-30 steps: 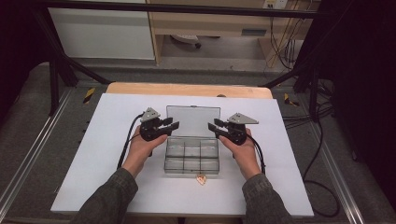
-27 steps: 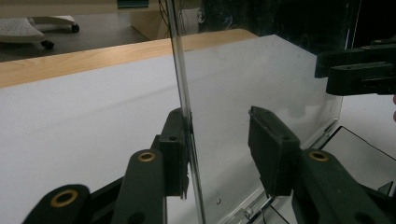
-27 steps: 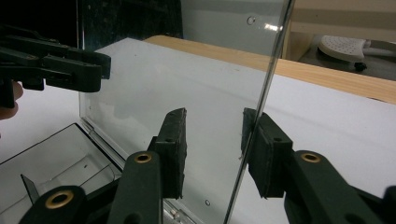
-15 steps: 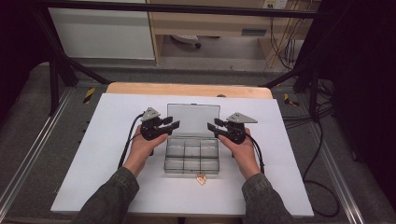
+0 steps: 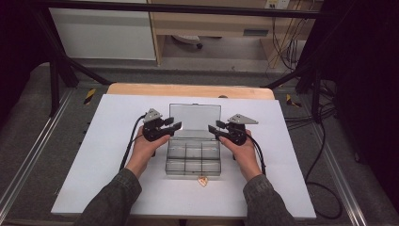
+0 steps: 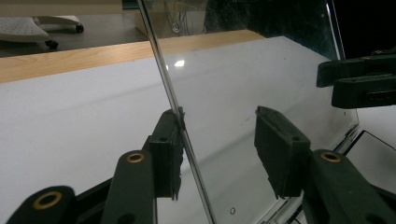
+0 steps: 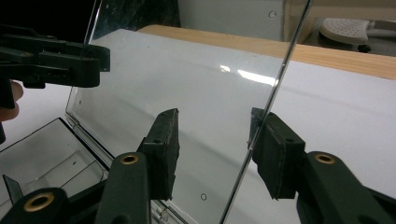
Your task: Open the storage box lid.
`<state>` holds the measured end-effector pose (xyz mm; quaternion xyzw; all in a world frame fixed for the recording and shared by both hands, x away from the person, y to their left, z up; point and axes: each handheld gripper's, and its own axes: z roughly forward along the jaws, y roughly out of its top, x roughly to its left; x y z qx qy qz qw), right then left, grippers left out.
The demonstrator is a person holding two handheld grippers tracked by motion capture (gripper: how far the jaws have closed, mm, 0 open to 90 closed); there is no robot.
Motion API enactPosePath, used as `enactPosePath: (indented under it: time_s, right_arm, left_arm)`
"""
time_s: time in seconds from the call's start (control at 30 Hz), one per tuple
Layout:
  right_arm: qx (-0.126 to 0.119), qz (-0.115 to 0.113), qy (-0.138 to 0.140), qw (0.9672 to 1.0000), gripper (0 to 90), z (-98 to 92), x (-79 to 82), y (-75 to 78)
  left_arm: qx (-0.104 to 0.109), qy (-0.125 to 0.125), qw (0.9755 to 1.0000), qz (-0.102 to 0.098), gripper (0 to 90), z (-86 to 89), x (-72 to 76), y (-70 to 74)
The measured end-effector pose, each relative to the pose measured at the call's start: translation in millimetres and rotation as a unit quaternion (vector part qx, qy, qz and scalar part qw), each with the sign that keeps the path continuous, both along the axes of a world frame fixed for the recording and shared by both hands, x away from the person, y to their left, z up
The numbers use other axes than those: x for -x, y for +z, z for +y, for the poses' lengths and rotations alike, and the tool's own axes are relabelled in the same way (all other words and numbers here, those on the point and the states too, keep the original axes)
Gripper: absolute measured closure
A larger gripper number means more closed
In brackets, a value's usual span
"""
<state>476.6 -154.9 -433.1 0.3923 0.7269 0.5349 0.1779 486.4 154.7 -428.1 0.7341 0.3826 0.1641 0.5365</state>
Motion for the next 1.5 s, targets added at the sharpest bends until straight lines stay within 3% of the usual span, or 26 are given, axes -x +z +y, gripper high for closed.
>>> enactPosePath:
  time_s: [1.5]
  right_arm:
    - [-0.010, 0.034, -0.003, 0.9994, 47.8, -0.4, -3.1, -10.1]
  left_arm:
    - [-0.007, 0.008, 0.9997, 0.024, 49.3, 1.3, -4.7, -8.3]
